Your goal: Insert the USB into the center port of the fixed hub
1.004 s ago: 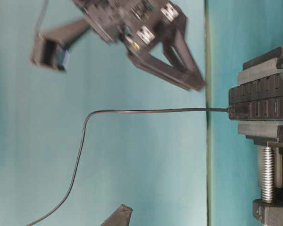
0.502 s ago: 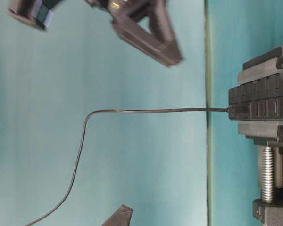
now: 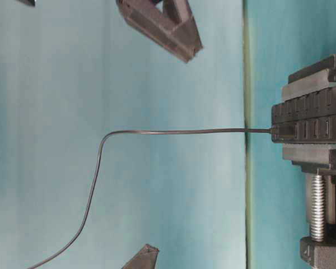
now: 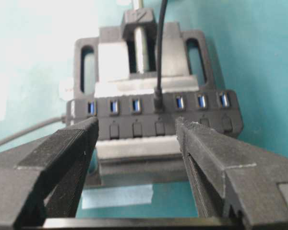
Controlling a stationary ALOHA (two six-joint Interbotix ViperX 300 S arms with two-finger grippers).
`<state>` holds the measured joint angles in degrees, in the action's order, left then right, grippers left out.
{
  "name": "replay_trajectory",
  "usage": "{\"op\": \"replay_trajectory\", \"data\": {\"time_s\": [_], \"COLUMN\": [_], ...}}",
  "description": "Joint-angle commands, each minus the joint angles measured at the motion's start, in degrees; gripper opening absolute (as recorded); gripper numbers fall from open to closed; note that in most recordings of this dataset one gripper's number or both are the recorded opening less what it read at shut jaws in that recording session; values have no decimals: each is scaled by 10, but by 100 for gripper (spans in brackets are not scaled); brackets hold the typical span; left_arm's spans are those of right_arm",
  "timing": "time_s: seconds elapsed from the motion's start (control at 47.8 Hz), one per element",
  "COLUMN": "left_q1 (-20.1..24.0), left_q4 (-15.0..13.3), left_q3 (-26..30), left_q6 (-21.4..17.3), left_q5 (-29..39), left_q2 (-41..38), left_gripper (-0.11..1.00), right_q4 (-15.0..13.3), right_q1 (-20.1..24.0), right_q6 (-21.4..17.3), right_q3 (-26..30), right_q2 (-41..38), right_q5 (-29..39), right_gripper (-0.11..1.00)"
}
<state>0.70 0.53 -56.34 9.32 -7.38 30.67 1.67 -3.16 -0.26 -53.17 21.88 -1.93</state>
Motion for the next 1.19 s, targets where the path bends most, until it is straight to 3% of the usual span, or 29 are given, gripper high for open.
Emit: {"op": "replay_trajectory", "data": {"time_s": [0.0, 0.774, 1.172], "left_q1": [-3, -5, -11], "left_q4": [1, 1, 1], "left_q3": [5, 6, 5], "left_q6": [0, -1, 0], "left_q5": [-5, -5, -5], "left_q2": [4, 7, 7], "left_gripper": [0, 0, 0], "right_q4": [2, 2, 2], "right_q1": [2, 2, 3], "right_q6": [-6, -7, -6], "right_q3": [0, -22, -14], "right_q2": [15, 32, -6], "right_q5": [-13, -40, -57], "right_gripper": [77, 77, 77]}}
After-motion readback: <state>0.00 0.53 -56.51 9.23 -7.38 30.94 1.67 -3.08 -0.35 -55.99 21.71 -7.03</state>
